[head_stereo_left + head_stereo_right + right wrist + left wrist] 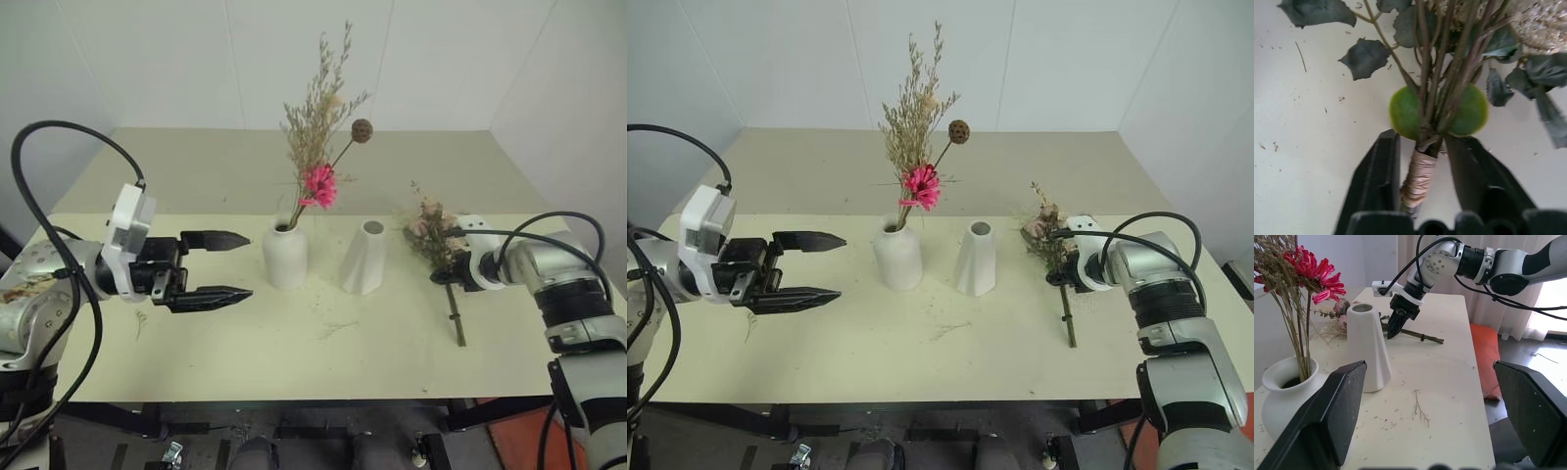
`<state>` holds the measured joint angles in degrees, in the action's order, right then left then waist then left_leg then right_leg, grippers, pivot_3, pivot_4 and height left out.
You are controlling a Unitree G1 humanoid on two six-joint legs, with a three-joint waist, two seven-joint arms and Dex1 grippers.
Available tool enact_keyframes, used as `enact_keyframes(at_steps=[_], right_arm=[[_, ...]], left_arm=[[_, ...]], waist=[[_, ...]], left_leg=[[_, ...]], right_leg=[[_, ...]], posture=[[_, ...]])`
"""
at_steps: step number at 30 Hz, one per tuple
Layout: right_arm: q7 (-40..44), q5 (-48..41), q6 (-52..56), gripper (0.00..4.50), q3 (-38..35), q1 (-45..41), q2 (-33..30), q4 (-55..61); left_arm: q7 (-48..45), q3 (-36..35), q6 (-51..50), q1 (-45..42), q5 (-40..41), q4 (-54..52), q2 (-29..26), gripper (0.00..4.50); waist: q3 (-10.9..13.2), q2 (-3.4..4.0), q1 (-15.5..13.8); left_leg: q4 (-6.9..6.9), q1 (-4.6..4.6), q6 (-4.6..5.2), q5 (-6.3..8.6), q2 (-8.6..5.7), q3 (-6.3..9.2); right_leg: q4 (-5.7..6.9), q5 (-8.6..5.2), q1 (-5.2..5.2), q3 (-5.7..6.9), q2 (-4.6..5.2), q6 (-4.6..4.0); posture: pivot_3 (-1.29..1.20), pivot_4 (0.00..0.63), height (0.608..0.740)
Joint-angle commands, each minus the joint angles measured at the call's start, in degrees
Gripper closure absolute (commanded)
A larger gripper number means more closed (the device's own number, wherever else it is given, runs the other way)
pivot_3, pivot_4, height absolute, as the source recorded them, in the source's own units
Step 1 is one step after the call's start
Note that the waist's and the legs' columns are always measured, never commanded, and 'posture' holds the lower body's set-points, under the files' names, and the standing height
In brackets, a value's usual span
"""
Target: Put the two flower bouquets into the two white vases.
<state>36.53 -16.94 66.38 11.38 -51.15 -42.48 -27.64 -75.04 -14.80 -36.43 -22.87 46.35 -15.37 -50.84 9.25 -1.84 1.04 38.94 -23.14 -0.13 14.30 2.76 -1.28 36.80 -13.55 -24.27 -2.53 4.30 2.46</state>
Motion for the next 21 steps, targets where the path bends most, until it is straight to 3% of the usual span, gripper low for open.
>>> enact_keyframes(at_steps=[1,2,5,9,13,16,21], right_arm=[[-1.44,-0.03,1.04,4.02,-5.34,-0.40,-0.15,1.60],[-2.76,-0.10,0.95,4.27,-7.27,-0.31,0.13,1.86],[-6.65,-1.88,0.08,4.27,-15.97,0.13,1.35,3.94],[-11.56,-3.53,-12.55,4.27,-27.66,6.68,4.84,20.41],[-15.32,-8.60,-17.00,4.27,-35.15,7.64,11.52,33.03],[-16.76,-12.31,-18.99,4.27,-36.28,7.09,15.97,40.13],[-17.39,-12.55,-25.04,4.27,-29.25,7.53,22.11,49.54]], left_arm=[[-0.12,-1.85,0.93,-0.41,1.07,-1.31,-1.28,0.00],[-0.22,-1.62,1.02,-0.60,1.10,-1.07,-1.35,0.00],[-0.49,-0.90,1.23,-1.22,1.02,-0.41,-1.36,0.00],[-0.69,0.55,1.12,-2.70,0.76,1.23,-0.69,0.00],[-0.86,2.40,1.18,-4.04,0.08,3.28,0.12,0.00],[-0.63,3.46,1.18,-5.09,-0.33,4.81,0.82,0.00],[-0.77,4.81,1.07,-6.67,-0.65,6.05,1.67,0.00]], waist=[[0.01,0.01,0.00],[0.01,0.01,0.00],[0.02,0.03,-0.05],[0.02,0.04,-0.27],[0.05,0.08,0.06],[0.05,0.08,0.18],[0.07,0.12,0.25]], left_leg=[[0.00,-0.01,0.00,0.00,0.00,0.00],[0.00,-0.01,0.00,0.00,0.00,0.00],[-0.02,-0.03,0.00,0.00,0.00,0.00],[-0.06,-0.05,0.00,0.00,0.01,0.02],[-0.05,-0.03,0.00,0.00,0.00,0.02],[-0.05,0.01,0.00,0.00,0.03,0.02],[-0.05,0.00,0.00,0.00,0.04,0.02]], right_leg=[[0.00,0.00,0.00,0.00,0.00,0.00],[-0.01,0.00,-0.01,0.00,0.00,0.00],[-0.02,0.00,-0.02,0.00,0.00,0.00],[-0.03,0.00,-0.03,0.04,0.00,0.00],[0.04,0.00,-0.04,0.02,0.00,0.01],[0.08,0.00,-0.03,0.01,-0.03,0.01],[0.10,0.00,-0.06,0.01,-0.04,0.00]], posture=[[0.00,0.150,0.740],[0.00,0.150,0.740],[0.00,0.150,0.740],[0.00,0.150,0.740],[0.00,0.150,0.740],[0.00,0.150,0.740],[0.00,0.150,0.740]])
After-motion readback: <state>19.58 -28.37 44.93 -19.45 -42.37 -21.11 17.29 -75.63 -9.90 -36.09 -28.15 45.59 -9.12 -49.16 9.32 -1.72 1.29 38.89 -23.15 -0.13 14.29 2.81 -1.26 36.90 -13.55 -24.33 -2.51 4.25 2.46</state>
